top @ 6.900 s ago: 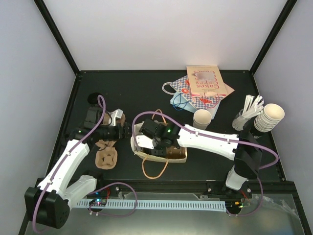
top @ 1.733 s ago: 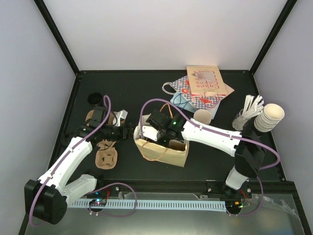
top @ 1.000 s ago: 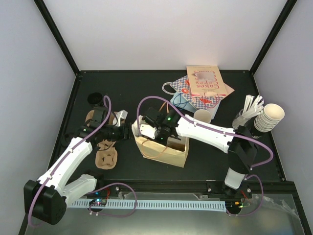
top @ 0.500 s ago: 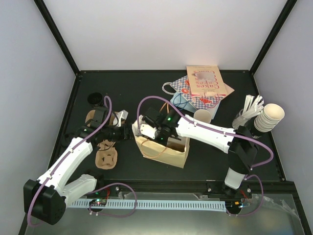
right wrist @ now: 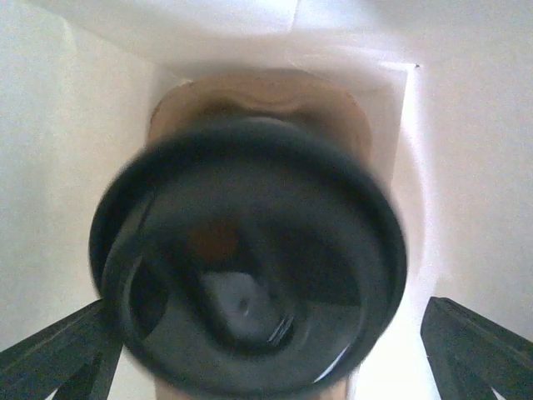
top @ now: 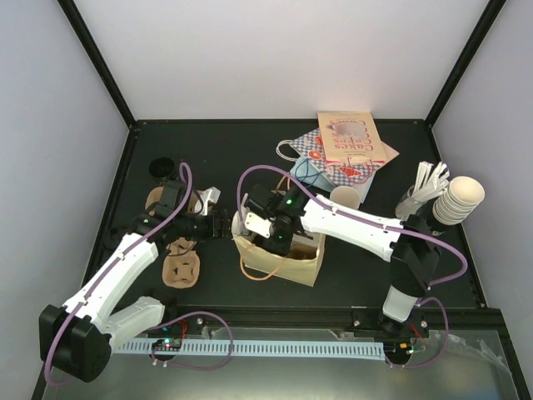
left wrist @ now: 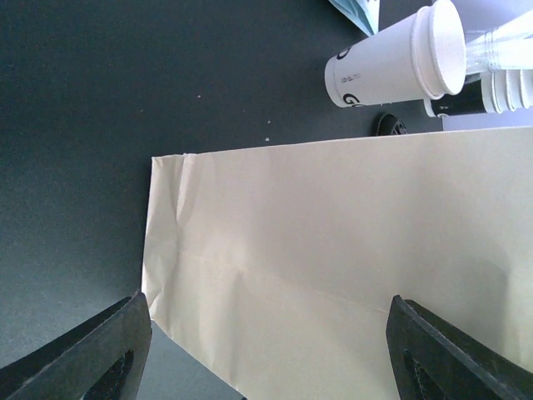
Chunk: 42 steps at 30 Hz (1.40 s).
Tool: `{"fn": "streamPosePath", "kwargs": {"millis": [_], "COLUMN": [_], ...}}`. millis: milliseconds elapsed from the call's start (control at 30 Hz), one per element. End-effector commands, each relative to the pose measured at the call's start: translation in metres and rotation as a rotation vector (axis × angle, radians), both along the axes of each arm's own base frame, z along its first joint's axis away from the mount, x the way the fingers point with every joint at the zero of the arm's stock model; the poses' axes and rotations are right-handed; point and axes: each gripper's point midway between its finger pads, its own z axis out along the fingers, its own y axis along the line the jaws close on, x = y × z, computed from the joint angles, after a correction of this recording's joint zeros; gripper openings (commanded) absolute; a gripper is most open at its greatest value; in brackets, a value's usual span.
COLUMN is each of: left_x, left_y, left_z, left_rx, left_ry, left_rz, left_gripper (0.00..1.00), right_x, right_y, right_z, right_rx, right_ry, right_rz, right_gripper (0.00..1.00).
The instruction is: Pack the takeout coffee
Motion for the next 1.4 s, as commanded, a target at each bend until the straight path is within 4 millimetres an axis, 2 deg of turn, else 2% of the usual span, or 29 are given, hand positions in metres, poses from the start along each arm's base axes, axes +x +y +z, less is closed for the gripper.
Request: {"fn": "streamPosePath", "kwargs": {"millis": [0, 433, 633, 700, 867, 1000, 1067, 1233, 1367], "left_x": [0.005, 0.011, 0.016, 0.017, 0.018, 0.016, 0.012, -0.005, -0.017], "left_y": [-0.005, 0.006, 0.019, 0.024, 0.032, 0.032, 0.027, 0.01, -0.002], "left_z": [0.024, 0.043, 0.054, 0.057, 0.07, 0.088, 0.1, 0.128, 0.145], "left_rx": [-0.017, 0.065, 0.137, 0.155, 0.173, 0.159, 0.127, -0.002, -0.092], "left_ry": [-0.065, -0.127, -0.177, -0.192, -0.258, -0.332, -0.373, -0.467, -0.504], "left_rz": [-0.028, -0.012, 0.025, 0.045, 0.079, 0.061, 0.031, -0.074, -0.151], "left_gripper": [0.8, 0.83, 0.98, 0.99, 0.99, 0.99, 0.97, 0.77, 0.75], "right_x": [0.004, 0.002, 0.002, 0.001, -0.001, -0.004, -0.004, -0.004, -0.003], "right_y": [-0.007, -0.007, -0.007, -0.007, -0.008, -0.008, -0.008, -0.007, -0.007], "right_z": [0.022, 0.05, 0.06, 0.064, 0.065, 0.06, 0.059, 0.055, 0.052], "right_rx": [-0.006, 0.051, 0.082, 0.097, 0.099, 0.093, 0.093, 0.091, 0.085], "right_ry": [-0.057, -0.091, -0.107, -0.11, -0.106, -0.091, -0.09, -0.085, -0.089], "right_rz": [-0.008, -0.002, -0.004, -0.001, 0.007, 0.017, 0.019, 0.024, 0.023], "right_gripper": [1.0, 1.0, 1.0, 1.0, 1.0, 1.0, 1.0, 1.0, 1.0]}}
